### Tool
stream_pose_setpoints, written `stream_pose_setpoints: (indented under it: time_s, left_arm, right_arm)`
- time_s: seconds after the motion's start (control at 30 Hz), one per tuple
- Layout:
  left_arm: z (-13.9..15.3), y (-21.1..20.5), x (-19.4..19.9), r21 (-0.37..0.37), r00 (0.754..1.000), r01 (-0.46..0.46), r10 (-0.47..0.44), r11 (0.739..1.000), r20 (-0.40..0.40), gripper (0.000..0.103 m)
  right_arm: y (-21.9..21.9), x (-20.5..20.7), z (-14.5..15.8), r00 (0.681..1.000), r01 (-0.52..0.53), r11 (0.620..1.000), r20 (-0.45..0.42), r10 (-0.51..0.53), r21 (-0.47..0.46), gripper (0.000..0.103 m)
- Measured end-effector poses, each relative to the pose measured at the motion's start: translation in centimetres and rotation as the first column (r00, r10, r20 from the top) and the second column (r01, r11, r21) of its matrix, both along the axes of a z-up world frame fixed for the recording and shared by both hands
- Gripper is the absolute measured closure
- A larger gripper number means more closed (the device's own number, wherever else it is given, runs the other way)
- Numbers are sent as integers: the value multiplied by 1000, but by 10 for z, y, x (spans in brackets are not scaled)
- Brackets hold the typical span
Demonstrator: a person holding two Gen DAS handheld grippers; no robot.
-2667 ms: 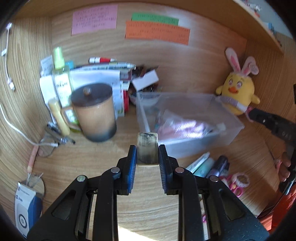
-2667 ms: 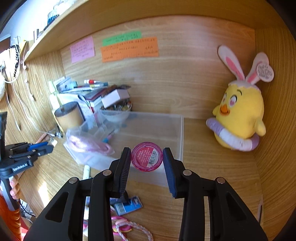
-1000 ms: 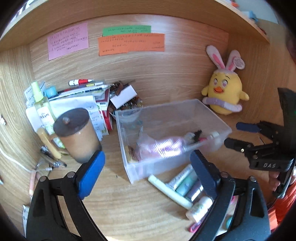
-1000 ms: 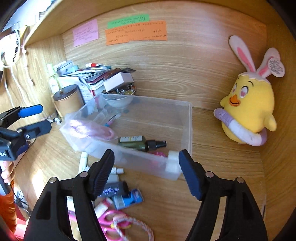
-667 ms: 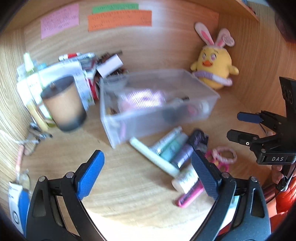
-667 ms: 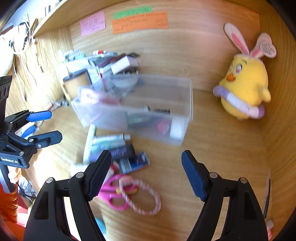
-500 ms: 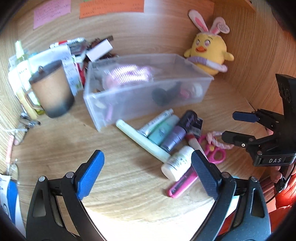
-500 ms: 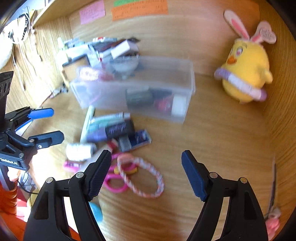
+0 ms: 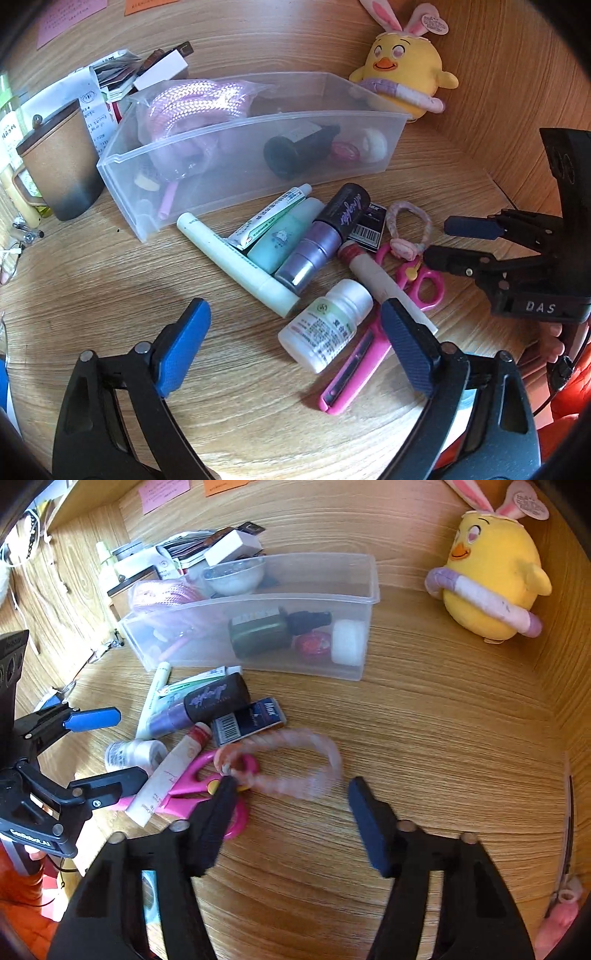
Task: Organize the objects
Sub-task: 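Grasp the white medicine bottle with the left tool while the right tool grasps the braided rope loop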
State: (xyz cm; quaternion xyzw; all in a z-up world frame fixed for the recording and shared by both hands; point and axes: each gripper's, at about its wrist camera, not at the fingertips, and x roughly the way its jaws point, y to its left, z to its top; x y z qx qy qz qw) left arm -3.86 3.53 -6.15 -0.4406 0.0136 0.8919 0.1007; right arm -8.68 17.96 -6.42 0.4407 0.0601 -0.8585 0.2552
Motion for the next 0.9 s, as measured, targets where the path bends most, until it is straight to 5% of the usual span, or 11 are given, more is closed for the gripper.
stream_pose_setpoints:
  time_s: [0.13,0.47,0.77,0.9]
  left_arm:
    - [-3,2,-1,9,1000,11,-11,1000,13,33]
    - [-4,-10,5,65,1000,-1,0,998,12,72]
    - [2,-20,14,77,999,-24,26,997,-21,74]
    - [11,-24,17,89,998,-38,42,995,-45,74]
  right_arm:
    - [6,-3,0,1000,23,1000,-9,-22,19,72]
    - [1,2,16,1000,-19,997,-16,17,-73,69]
    - [-40,8,9,992,-115,993,-46,116,18,70]
    - [-44,6,5,992,-113,992,-46,116,52,86]
